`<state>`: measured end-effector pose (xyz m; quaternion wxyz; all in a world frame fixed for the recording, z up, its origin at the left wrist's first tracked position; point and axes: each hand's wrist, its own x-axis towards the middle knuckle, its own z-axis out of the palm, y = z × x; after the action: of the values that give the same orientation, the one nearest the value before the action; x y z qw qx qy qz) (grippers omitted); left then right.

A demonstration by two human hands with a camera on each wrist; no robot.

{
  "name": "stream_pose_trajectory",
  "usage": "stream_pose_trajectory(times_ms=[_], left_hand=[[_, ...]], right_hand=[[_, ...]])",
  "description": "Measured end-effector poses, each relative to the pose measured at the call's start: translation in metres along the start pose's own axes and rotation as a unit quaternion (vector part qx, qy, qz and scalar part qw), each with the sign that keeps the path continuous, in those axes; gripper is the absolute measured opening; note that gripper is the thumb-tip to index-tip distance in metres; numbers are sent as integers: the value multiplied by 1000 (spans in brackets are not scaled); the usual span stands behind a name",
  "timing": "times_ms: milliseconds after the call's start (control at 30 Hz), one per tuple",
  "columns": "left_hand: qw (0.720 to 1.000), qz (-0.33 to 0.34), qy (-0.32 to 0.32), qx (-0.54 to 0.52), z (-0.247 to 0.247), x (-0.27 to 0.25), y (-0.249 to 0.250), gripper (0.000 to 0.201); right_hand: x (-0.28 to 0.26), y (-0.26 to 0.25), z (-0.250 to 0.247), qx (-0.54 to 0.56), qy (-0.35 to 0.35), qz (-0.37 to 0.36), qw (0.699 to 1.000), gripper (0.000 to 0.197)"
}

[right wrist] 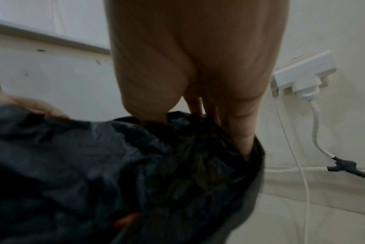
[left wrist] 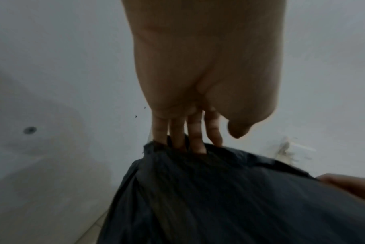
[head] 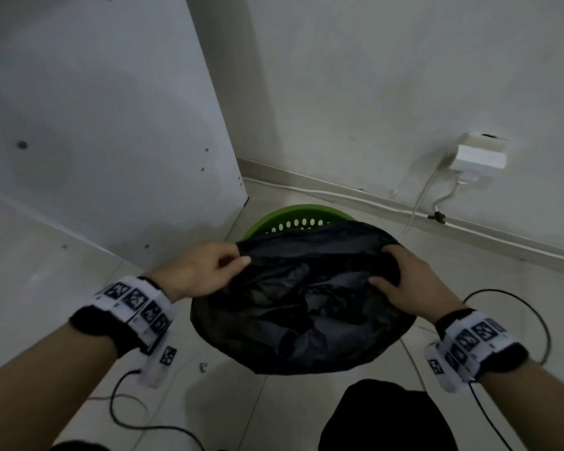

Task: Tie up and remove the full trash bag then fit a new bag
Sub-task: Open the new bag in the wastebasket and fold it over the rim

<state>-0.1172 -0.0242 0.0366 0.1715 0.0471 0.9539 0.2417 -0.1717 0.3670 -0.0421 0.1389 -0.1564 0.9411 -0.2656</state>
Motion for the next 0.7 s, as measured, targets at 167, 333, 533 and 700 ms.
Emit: stream_pose_trajectory(times_ms=[167,333,533,700], left_hand=[[990,-78,1,120,19,43,-14,48],[970,62,-37,231,19,65,-15,92],[974,72,211,-50,22,105,-14,37],[988,-116,-97,12,16,146,-34,36]], right_hand=[[8,5,17,46,-89,-20,995,126],[19,4,12,-47,-95,-38,994,132],[30,14,18,94,11,-85,992,73],[37,18,29,66,21,-101,992,69]])
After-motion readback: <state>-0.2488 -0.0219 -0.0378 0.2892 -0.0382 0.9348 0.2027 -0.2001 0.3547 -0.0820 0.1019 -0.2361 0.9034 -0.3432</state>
